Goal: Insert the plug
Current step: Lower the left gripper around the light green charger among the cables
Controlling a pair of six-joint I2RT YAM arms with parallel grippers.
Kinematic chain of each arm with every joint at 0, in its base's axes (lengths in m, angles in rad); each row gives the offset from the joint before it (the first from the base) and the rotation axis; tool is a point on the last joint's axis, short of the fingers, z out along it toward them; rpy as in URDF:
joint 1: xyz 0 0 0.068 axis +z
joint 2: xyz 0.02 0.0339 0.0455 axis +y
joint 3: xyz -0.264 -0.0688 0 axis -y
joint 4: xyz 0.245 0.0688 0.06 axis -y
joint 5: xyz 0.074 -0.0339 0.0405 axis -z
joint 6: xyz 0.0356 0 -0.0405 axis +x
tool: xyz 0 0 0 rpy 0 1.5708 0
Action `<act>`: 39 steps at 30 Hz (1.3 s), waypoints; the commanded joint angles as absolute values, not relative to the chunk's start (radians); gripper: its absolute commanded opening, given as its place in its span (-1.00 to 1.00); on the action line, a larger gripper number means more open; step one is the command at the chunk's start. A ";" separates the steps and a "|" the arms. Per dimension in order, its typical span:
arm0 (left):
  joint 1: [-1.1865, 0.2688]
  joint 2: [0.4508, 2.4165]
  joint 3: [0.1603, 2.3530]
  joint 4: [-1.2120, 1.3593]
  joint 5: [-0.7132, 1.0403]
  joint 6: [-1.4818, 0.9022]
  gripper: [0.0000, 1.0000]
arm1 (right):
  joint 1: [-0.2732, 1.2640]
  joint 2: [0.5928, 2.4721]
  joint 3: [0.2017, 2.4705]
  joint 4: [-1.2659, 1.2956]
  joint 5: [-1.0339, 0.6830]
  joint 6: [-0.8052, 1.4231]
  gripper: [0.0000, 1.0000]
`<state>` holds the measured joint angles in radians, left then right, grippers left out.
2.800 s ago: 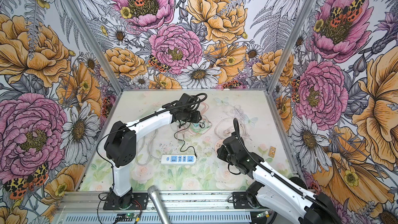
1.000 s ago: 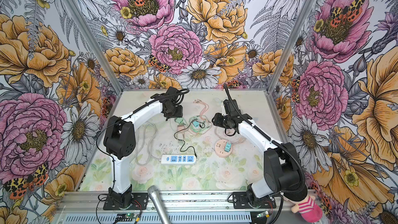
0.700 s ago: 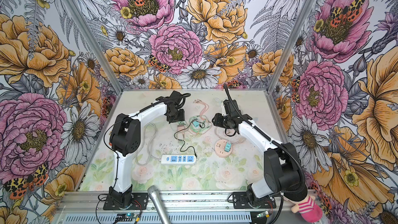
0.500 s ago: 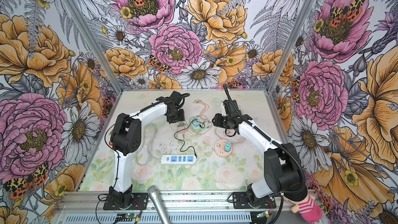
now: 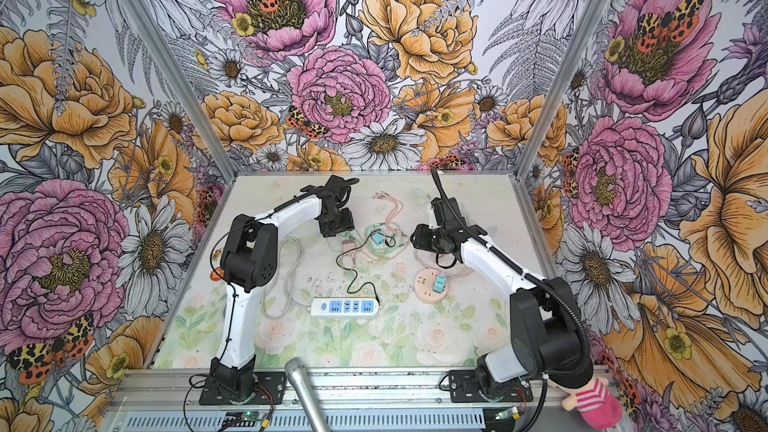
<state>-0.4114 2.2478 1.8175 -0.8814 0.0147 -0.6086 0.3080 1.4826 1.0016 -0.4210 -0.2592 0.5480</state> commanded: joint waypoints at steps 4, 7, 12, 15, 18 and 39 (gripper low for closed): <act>-0.386 2.278 1.883 -0.873 0.011 -0.643 0.27 | 0.304 1.460 1.000 -0.397 -0.257 0.528 -0.06; -0.375 2.284 1.891 -0.873 0.028 -0.644 0.27 | 0.304 1.461 0.999 -0.395 -0.260 0.527 -0.05; -0.364 2.289 1.874 -0.876 0.023 -0.644 0.27 | 0.305 1.460 0.990 -0.388 -0.260 0.524 -0.06; -0.363 2.300 1.874 -0.878 0.033 -0.639 0.27 | 0.304 1.462 0.986 -0.385 -0.261 0.522 -0.06; -0.367 2.306 1.868 -0.879 0.031 -0.637 0.25 | 0.305 1.465 0.986 -0.383 -0.262 0.522 -0.05; -0.392 2.277 1.850 -0.959 0.000 -0.553 0.17 | 0.305 1.452 0.983 -0.364 -0.276 0.531 -0.06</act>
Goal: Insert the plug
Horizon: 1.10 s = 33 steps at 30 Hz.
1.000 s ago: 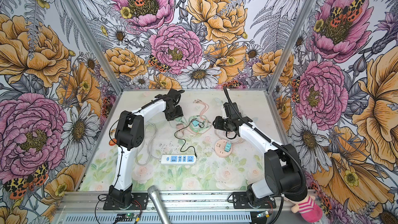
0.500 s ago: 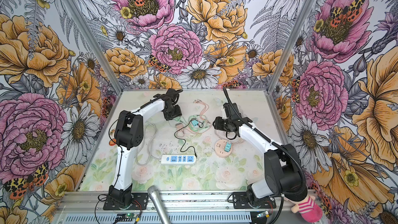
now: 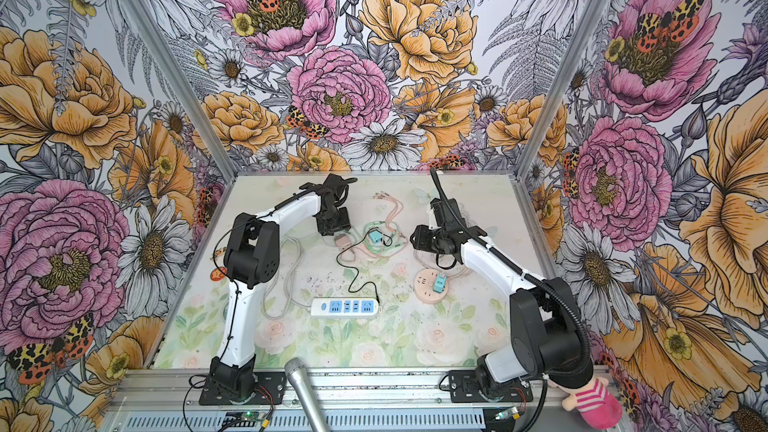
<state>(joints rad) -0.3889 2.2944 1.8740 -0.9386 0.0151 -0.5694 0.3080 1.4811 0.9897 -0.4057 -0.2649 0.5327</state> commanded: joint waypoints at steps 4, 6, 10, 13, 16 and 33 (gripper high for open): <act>-0.388 2.279 1.867 -0.959 -0.014 -0.554 0.18 | 0.305 1.450 0.979 -0.362 -0.278 0.536 -0.07; -0.387 2.285 1.880 -0.959 -0.014 -0.554 0.10 | 0.305 1.450 0.979 -0.360 -0.281 0.539 -0.07; -0.393 2.289 1.889 -0.959 0.000 -0.548 -0.08 | 0.306 1.447 0.978 -0.360 -0.281 0.543 -0.07; -0.399 2.282 1.882 -0.959 0.007 -0.544 -0.13 | 0.306 1.445 0.976 -0.358 -0.279 0.543 -0.07; -0.405 2.274 1.866 -0.959 0.039 -0.533 -0.15 | 0.306 1.450 0.978 -0.357 -0.281 0.542 -0.07; -0.449 2.258 1.851 -0.958 0.148 -0.479 -0.61 | 0.308 1.452 0.976 -0.348 -0.296 0.554 -0.09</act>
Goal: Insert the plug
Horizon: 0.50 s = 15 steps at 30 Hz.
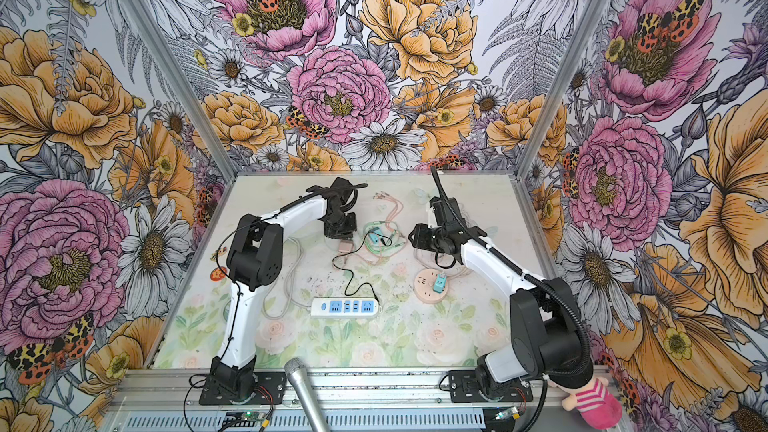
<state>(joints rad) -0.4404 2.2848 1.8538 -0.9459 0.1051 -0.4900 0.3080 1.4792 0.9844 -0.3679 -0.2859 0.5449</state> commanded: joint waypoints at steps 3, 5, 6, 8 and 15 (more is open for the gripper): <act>-0.456 2.250 1.863 -0.956 0.181 -0.479 -0.65 | 0.309 1.452 0.973 -0.348 -0.294 0.552 -0.09; -0.459 2.246 1.879 -0.956 0.211 -0.478 -0.69 | 0.309 1.453 0.974 -0.348 -0.295 0.552 -0.10; -0.460 2.245 1.887 -0.956 0.224 -0.478 -0.70 | 0.310 1.454 0.973 -0.346 -0.295 0.552 -0.10; -0.461 2.240 1.898 -0.956 0.252 -0.474 -0.76 | 0.314 1.454 0.973 -0.346 -0.293 0.551 -0.10; -0.459 2.198 1.901 -0.950 0.342 -0.451 -0.80 | 0.317 1.450 0.962 -0.345 -0.288 0.549 -0.10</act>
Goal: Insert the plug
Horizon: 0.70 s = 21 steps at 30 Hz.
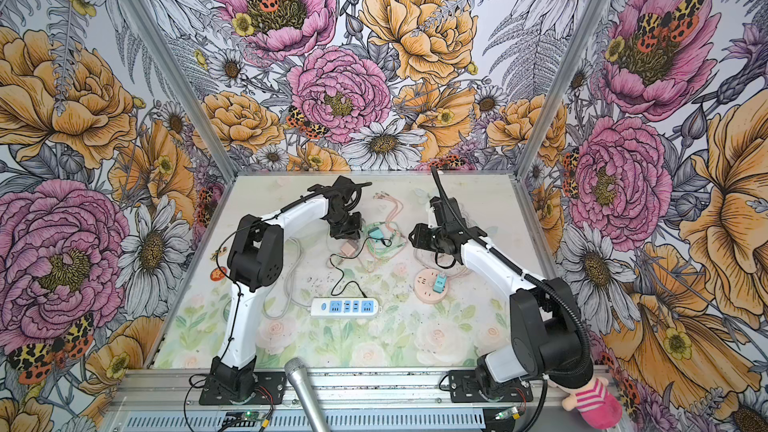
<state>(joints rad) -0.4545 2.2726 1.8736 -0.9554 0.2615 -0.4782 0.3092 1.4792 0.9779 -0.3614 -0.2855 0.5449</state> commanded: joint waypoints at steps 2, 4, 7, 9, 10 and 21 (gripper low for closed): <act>-0.459 2.185 1.900 -0.949 0.382 -0.448 -0.80 | 0.319 1.455 0.964 -0.344 -0.287 0.548 -0.11; -0.454 2.173 1.894 -0.950 0.414 -0.443 -0.80 | 0.320 1.460 0.968 -0.342 -0.288 0.545 -0.11; -0.441 2.164 1.875 -0.950 0.468 -0.431 -0.80 | 0.332 1.469 0.973 -0.329 -0.291 0.540 -0.12; -0.436 2.166 1.863 -0.950 0.492 -0.419 -0.80 | 0.348 1.482 0.978 -0.314 -0.299 0.530 -0.13; -0.435 2.164 1.858 -0.950 0.486 -0.414 -0.79 | 0.361 1.491 0.987 -0.311 -0.299 0.526 -0.13; -0.405 2.178 1.777 -0.950 0.275 -0.404 -0.79 | 0.438 1.558 1.025 -0.305 -0.295 0.527 -0.15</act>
<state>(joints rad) -0.4171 2.1990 1.7931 -0.9546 0.3470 -0.4343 0.4362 1.5463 0.9939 -0.3344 -0.2916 0.5327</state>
